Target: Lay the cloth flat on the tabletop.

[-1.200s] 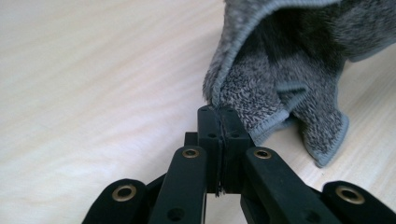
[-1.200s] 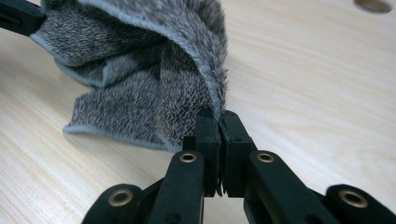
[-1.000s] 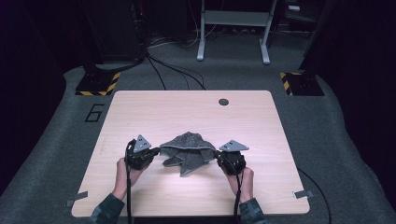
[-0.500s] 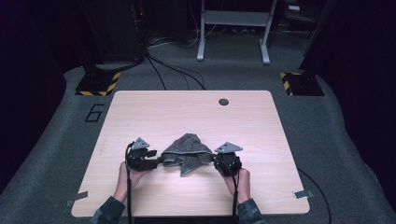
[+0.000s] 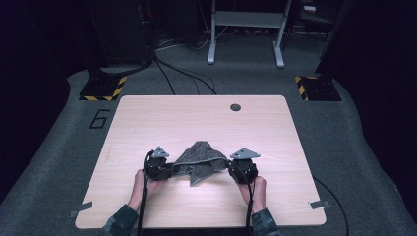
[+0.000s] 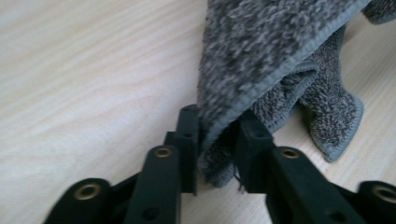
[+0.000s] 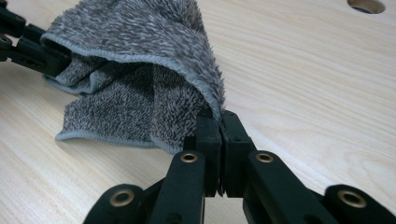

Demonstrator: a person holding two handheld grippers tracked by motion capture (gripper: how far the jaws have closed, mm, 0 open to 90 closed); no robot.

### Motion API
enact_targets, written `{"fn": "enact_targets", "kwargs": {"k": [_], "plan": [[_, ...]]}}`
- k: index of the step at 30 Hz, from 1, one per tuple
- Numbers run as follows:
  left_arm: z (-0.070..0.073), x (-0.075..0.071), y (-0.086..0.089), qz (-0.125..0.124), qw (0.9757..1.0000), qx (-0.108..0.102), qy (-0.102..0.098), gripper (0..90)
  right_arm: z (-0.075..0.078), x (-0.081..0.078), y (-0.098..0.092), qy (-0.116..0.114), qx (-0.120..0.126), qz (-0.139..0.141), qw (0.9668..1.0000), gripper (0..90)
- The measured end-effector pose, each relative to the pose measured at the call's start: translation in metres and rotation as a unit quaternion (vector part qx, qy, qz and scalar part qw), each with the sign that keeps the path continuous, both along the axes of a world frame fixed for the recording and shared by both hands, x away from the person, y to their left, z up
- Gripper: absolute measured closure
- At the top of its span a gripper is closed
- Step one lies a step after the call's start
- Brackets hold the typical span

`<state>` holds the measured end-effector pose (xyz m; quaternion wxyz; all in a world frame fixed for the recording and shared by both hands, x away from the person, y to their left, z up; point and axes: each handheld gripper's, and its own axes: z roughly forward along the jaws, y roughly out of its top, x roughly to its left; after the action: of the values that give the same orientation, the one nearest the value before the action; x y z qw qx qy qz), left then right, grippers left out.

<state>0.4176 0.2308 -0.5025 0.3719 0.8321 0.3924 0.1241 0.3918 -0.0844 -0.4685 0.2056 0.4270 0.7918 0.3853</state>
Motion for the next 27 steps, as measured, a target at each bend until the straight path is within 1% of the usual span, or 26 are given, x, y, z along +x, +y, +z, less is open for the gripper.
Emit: {"fn": "enact_targets", "kwargs": {"k": [3, 4, 5, 6, 7, 8, 9, 10, 11, 12, 14, 15, 16, 17, 18, 19, 20, 21, 22, 23, 24, 25, 26, 27], "plan": [[0.011, -0.004, 0.002, 0.002, 0.9996, 0.001, -0.027, 79.3, 0.003, 0.000, -0.004, 0.004, 0.013, -0.006, 0.9999, 88.3], [0.011, -0.004, 0.002, 0.002, 0.9996, 0.001, -0.027, 79.0, 0.005, 0.001, -0.006, 0.004, 0.015, 0.000, 0.9999, 88.3], [0.016, -0.005, 0.004, -0.006, 0.9996, 0.003, -0.029, 79.0, 0.005, 0.001, -0.006, 0.004, 0.015, 0.000, 0.9999, 88.3], [0.020, -0.006, 0.004, -0.006, 0.9994, 0.001, -0.033, 81.0, 0.009, 0.000, -0.007, 0.001, 0.022, -0.001, 0.9998, 88.3], [0.027, -0.008, 0.005, -0.010, 0.9988, 0.004, -0.047, 82.6, 0.011, 0.000, -0.007, -0.001, 0.024, 0.000, 0.9997, 88.4], [0.030, -0.009, 0.005, -0.010, 0.9985, 0.005, -0.054, 84.4, 0.014, 0.000, -0.007, -0.004, 0.025, 0.001, 0.9997, 88.3], [0.033, -0.010, 0.006, -0.011, 0.9981, 0.011, -0.060, 86.1, 0.016, 0.000, -0.007, -0.007, 0.026, 0.002, 0.9996, 88.4], [0.033, -0.010, 0.006, -0.011, 0.9981, 0.011, -0.060, 86.9, 0.016, 0.000, -0.007, -0.007, 0.026, 0.002, 0.9996, 88.4], [0.035, -0.011, 0.006, -0.009, 0.9978, 0.011, -0.065, 87.3, 0.020, -0.001, -0.006, -0.009, 0.028, 0.002, 0.9996, 88.4], [0.036, -0.011, 0.008, -0.010, 0.9975, 0.015, -0.068, 87.5, 0.020, -0.001, -0.006, -0.008, 0.028, 0.003, 0.9996, 88.4], [0.034, -0.013, 0.009, -0.011, 0.9978, 0.017, -0.063, 87.7, 0.020, -0.001, -0.007, -0.008, 0.027, 0.005, 0.9996, 88.5], [0.032, -0.014, 0.010, -0.012, 0.9981, 0.019, -0.058, 88.0, 0.020, -0.002, -0.007, -0.005, 0.030, 0.006, 0.9995, 88.5], [0.029, -0.015, 0.010, -0.011, 0.9982, 0.017, -0.056, 88.1, 0.016, -0.004, -0.008, 0.004, 0.031, 0.010, 0.9995, 88.8], [0.021, -0.017, 0.012, -0.016, 0.9987, 0.022, -0.042, 88.2, 0.014, -0.005, -0.009, 0.006, 0.031, 0.014, 0.9994, 88.9], [0.017, -0.019, 0.013, -0.018, 0.9993, 0.016, -0.029, 88.4, 0.011, -0.007, -0.010, 0.015, 0.036, 0.014, 0.9991, 89.0], [0.013, -0.020, 0.013, -0.019, 0.9995, 0.012, -0.022, 88.5, 0.007, -0.008, -0.011, 0.022, 0.037, 0.016, 0.9989, 89.0], [0.011, -0.020, 0.013, -0.020, 0.9994, 0.020, -0.019, 88.5, 0.004, -0.009, -0.011, 0.029, 0.039, 0.017, 0.9987, 89.1], [0.009, -0.019, 0.013, -0.019, 0.9995, 0.016, -0.018, 88.6, 0.001, -0.010, -0.012, 0.033, 0.038, 0.017, 0.9986, 89.3], [0.009, -0.015, 0.014, -0.020, 0.9996, 0.015, -0.013, 88.8, -0.001, -0.009, -0.012, 0.038, 0.038, 0.014, 0.9985, 89.5], [0.010, -0.008, 0.013, -0.013, 0.9995, 0.018, -0.020, 89.0, -0.002, -0.006, -0.012, 0.039, 0.037, 0.016, 0.9984, 89.7], [0.010, -0.008, 0.013, -0.013, 0.9995, 0.018, -0.020, 89.2, -0.002, -0.006, -0.012, 0.039, 0.037, 0.016, 0.9984, 89.7], [0.025, 0.023, 0.010, 0.002, 0.9989, 0.027, -0.037, 89.3, 0.002, 0.015, -0.012, 0.032, 0.030, 0.012, 0.9990, 89.9], [0.041, 0.045, 0.008, 0.014, 0.9977, 0.033, -0.057, 89.3, 0.009, 0.035, -0.011, 0.020, 0.016, 0.008, 0.9996, 90.0], [0.062, 0.065, 0.005, 0.030, 0.9964, 0.031, -0.073, 89.3, 0.022, 0.058, -0.010, 0.013, 0.001, 0.003, 0.9999, 90.0]]}}
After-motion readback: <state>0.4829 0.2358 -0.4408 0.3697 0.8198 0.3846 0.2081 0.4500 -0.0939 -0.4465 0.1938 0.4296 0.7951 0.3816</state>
